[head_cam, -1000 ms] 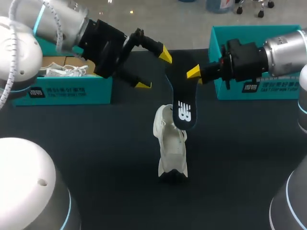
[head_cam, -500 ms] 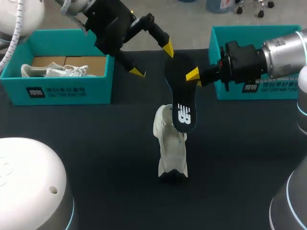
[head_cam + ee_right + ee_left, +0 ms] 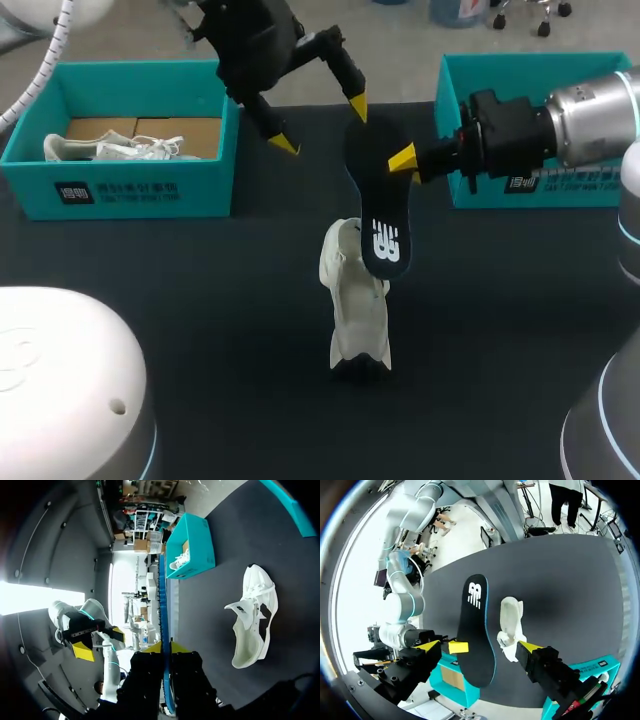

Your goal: Take the shoe out of the shoebox, open the shoe tongue, remove and reinsert the insole, then place the shoe into the shoebox

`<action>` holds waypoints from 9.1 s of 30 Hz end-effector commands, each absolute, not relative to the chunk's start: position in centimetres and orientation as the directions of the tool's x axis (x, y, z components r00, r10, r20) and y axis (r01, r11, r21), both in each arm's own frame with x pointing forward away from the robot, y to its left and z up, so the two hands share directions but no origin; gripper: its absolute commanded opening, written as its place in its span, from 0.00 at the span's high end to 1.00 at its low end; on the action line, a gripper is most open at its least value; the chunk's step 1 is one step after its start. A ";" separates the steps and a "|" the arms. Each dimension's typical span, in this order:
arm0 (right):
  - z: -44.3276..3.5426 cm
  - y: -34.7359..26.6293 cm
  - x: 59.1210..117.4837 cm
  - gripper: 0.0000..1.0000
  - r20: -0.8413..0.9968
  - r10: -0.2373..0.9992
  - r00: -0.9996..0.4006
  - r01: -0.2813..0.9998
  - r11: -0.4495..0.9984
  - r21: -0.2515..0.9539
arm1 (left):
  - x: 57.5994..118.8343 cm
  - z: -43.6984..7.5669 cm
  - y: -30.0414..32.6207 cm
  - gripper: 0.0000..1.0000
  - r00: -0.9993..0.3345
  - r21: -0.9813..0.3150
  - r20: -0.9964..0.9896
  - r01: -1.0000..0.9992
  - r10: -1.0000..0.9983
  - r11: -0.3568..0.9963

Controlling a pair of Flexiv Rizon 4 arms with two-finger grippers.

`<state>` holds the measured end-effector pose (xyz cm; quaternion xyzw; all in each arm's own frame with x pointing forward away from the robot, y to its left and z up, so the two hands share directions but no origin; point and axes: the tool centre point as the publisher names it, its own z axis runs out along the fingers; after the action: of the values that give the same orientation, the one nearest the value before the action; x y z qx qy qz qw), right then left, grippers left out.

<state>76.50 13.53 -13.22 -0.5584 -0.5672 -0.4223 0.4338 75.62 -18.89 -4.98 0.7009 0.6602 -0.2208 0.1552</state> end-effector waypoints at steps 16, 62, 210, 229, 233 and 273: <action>-13.6 14.3 76.5 1.00 0.963 0.268 0.011 1.000 0.016 -0.015 | 76.0 -4.3 -21.7 0.00 -0.023 0.018 -0.061 1.000 0.998 0.024; -13.5 13.8 76.5 1.00 0.969 0.246 0.012 1.000 0.007 -0.014 | 76.0 -4.0 -22.6 0.00 0.028 0.096 -0.157 0.995 0.987 -0.013; -9.5 17.4 75.0 1.00 0.991 0.128 0.034 0.999 0.033 -0.038 | 77.2 -10.4 -21.6 1.00 0.048 0.028 -0.993 0.981 -0.105 0.193; -10.3 12.3 75.1 0.00 0.979 0.204 0.008 0.999 -0.049 0.002 | 77.3 -11.1 -21.1 1.00 0.006 -0.011 -0.995 0.985 -0.097 0.170; -10.6 11.3 75.1 0.00 0.977 0.211 0.013 0.998 -0.062 0.000 | 77.2 -11.2 -21.1 1.00 0.011 -0.003 -0.997 0.985 -0.080 0.170; -13.2 2.6 73.3 0.00 0.952 0.307 0.015 0.991 -0.129 0.026 | 77.1 -11.2 -21.0 1.00 0.013 -0.001 -0.997 0.985 -0.079 0.173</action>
<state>74.57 4.38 -13.72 -0.5974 -0.5391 -0.4512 0.3859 77.07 -20.91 -11.16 0.4359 0.5198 -0.4731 0.5621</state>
